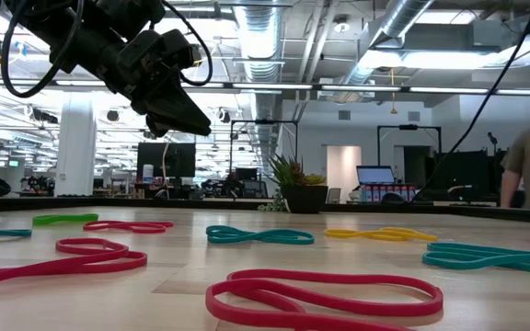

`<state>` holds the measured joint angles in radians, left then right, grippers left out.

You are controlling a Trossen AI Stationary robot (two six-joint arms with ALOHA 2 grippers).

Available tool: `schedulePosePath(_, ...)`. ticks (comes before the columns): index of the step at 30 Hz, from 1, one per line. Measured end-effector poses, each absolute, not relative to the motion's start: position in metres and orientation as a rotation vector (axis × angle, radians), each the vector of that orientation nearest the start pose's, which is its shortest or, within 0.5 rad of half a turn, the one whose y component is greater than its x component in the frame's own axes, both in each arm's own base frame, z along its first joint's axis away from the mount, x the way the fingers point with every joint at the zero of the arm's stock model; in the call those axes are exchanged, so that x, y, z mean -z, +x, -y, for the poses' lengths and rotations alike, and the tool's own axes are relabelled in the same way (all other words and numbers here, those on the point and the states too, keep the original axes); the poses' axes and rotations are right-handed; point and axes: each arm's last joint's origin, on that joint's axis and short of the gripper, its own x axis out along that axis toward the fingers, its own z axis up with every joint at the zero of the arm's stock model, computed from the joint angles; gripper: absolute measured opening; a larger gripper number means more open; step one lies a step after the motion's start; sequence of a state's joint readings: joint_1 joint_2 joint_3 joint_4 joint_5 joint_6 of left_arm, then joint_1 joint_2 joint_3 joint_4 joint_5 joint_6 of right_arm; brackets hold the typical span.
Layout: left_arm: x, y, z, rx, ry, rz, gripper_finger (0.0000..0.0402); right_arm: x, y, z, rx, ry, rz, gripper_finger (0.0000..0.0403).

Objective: Pick and place rubber bands into bin
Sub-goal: Put the yellow rubber band into the orange basket

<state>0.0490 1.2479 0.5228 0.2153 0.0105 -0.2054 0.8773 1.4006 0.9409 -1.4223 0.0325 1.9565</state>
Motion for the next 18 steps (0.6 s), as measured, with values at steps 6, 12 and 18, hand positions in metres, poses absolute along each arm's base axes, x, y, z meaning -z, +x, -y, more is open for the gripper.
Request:
schedulePosePath(6,-0.189,0.244,-0.012,-0.091,-0.221,-0.504,0.0096,-0.214,0.145,-0.144,0.931,0.584,-1.289,0.0087)
schedulePosePath(12,-0.189,0.244,-0.012,-0.094,-0.235,-0.503,0.0096,-0.213,0.173,-0.145,0.694,0.573,-1.182,0.0087)
schedulePosePath(18,-0.189,0.244,-0.012,-0.096,-0.242,-0.503,0.0096,-0.217,0.2,-0.141,0.536,0.527,-1.028,0.0087)
